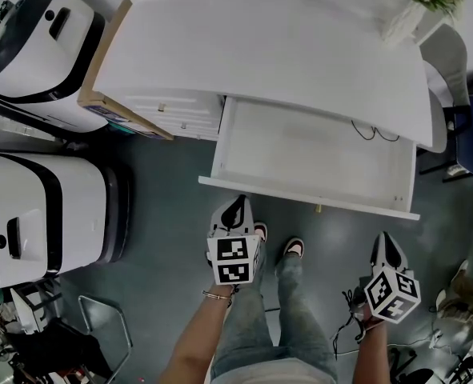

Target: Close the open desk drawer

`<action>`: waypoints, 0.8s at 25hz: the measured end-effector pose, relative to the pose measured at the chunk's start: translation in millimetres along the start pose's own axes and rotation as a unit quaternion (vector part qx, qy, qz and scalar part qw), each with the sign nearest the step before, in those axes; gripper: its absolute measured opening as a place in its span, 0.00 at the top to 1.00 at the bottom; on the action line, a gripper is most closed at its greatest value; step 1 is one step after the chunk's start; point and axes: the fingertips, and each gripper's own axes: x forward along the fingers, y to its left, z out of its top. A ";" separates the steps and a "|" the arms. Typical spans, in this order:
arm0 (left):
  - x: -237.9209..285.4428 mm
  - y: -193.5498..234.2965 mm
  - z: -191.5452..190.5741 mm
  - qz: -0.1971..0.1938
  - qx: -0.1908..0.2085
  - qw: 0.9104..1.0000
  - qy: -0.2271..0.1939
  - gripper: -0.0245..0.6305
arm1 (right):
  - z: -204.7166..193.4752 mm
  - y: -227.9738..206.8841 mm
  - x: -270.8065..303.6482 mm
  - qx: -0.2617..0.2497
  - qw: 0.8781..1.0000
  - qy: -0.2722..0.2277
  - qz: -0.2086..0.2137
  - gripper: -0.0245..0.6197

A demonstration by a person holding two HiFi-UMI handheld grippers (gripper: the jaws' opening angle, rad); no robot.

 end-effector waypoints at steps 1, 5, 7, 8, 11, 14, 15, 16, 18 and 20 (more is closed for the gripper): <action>0.8 -0.3 0.9 -0.001 0.001 1.000 0.000 0.93 | -0.6 -0.5 -0.2 0.002 1.000 0.000 -0.001 0.95; 3.5 -2.6 5.3 -0.006 0.013 1.000 -0.001 0.93 | -1.3 -1.0 -0.9 0.007 1.000 0.000 -0.003 0.95; 4.5 -3.2 7.1 -0.007 0.017 1.000 0.000 0.93 | -0.4 -1.0 -1.3 0.008 1.000 0.000 -0.004 0.95; 4.8 -3.3 7.5 -0.007 0.017 1.000 0.000 0.93 | 0.0 -1.4 -1.4 0.009 1.000 -0.001 -0.004 0.95; 5.3 -3.6 7.5 -0.007 0.016 1.000 0.002 0.93 | 0.8 -3.9 -1.1 0.011 1.000 -0.001 -0.006 0.95; 5.8 -3.6 7.3 -0.008 0.017 1.000 0.005 0.93 | 1.5 -6.0 -0.1 0.014 1.000 -0.001 -0.009 0.95; 5.8 -3.6 7.1 -0.008 0.018 1.000 0.005 0.93 | 1.8 -6.3 0.3 0.014 1.000 -0.001 -0.009 0.95; 5.9 -3.6 6.9 -0.009 0.017 1.000 0.006 0.93 | 2.1 -6.5 0.9 0.015 1.000 -0.002 -0.010 0.95; 6.2 -3.5 6.9 -0.009 0.017 1.000 0.007 0.93 | 3.2 -6.4 2.0 0.016 1.000 -0.002 -0.010 0.95; 7.1 -3.0 6.9 -0.009 0.014 1.000 0.008 0.93 | 4.8 -5.6 2.8 0.017 1.000 -0.003 -0.010 0.95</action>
